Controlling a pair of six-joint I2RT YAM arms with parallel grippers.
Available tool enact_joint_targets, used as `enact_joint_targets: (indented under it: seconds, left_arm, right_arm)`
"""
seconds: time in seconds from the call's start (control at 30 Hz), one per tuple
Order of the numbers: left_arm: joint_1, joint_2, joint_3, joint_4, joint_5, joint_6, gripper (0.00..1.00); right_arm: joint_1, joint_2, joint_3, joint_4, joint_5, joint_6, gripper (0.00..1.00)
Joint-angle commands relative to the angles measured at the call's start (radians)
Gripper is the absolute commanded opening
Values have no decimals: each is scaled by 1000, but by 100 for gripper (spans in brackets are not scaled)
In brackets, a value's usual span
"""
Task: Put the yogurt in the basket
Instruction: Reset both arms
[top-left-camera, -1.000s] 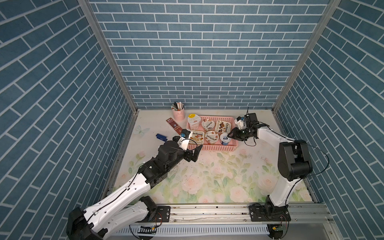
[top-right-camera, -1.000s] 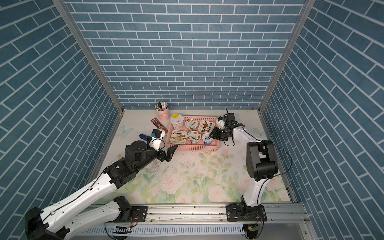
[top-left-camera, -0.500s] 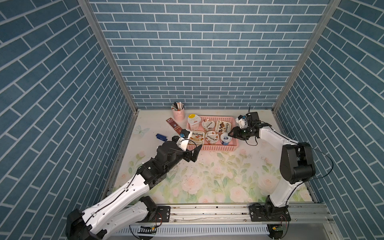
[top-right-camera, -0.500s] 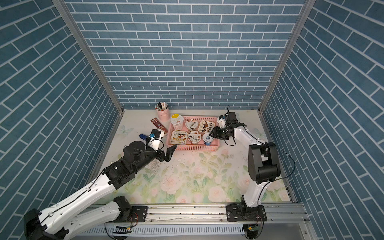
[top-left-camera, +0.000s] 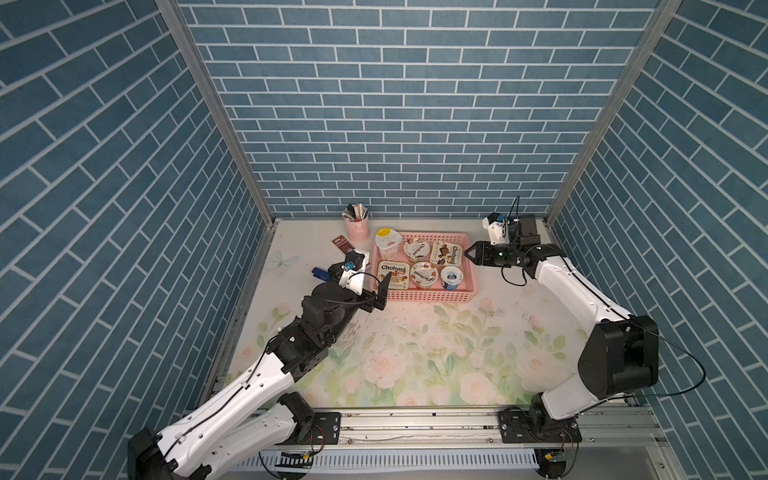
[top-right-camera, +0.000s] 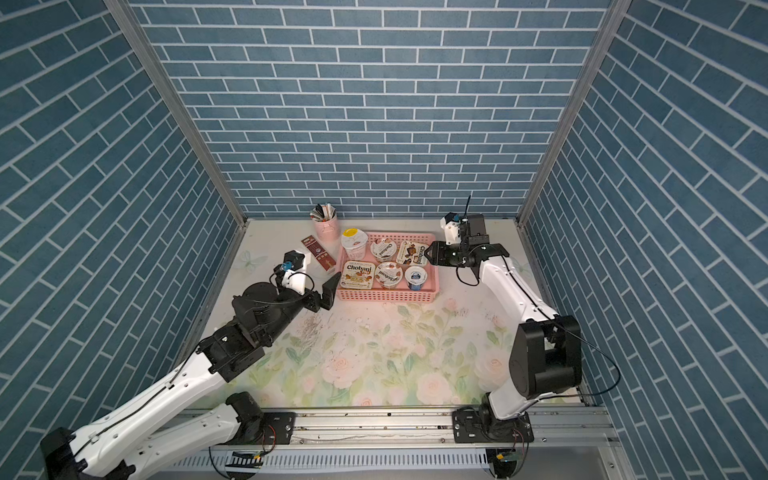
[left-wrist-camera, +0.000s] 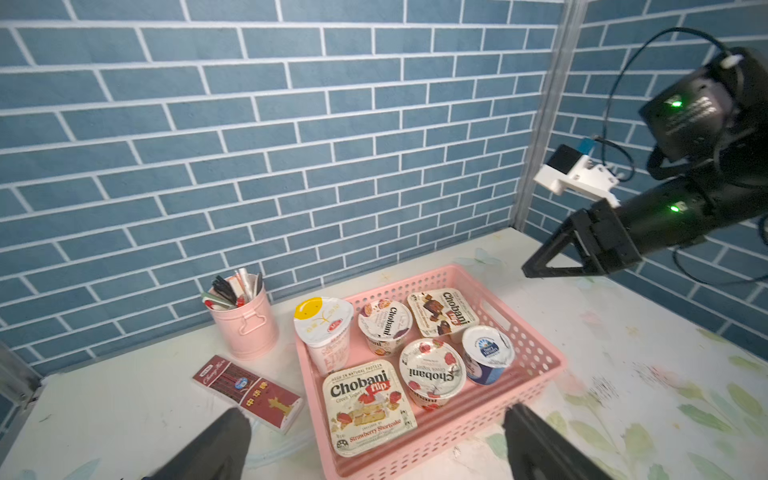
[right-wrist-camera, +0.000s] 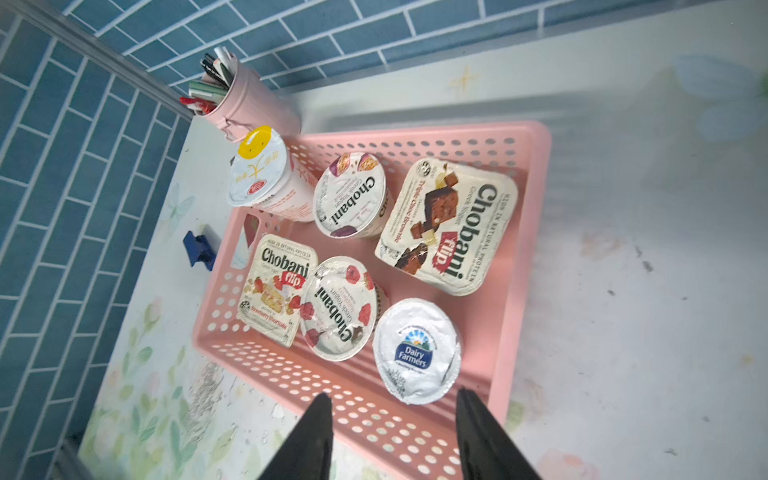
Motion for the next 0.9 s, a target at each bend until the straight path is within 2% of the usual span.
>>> enact_joint_targets:
  seconds: [0.0,0.17,0.3,0.43,0.6,0.73,0.87]
  left_arm:
    - [47,-32,-22,81,-32,-1,100]
    - [218,-47,-75,183,103,-45,100]
    - [387,-20,-114,260,174,-113,100]
    - [557,-4,-182,369,215,-191,100]
    - [744,27,-289,519,292,-286,100]
    - [815,72,-349,603,322,-285,100]
    - [862,122,-435,734,328,-257,100]
  right_arm:
    - [34,-50,-32,2,163,-71,51]
    - [114,-155,-156,136,440,-134,51]
    - [120,-249,-313,312,563,-144,50]
    - [120,-386,-539,583,689,-200,49]
    - [116,-502,-753,852,752,-285,49]
    - [86,-546,-843,971,745,-339,49]
    - [-3,-592,-941,1103,718,-350,50]
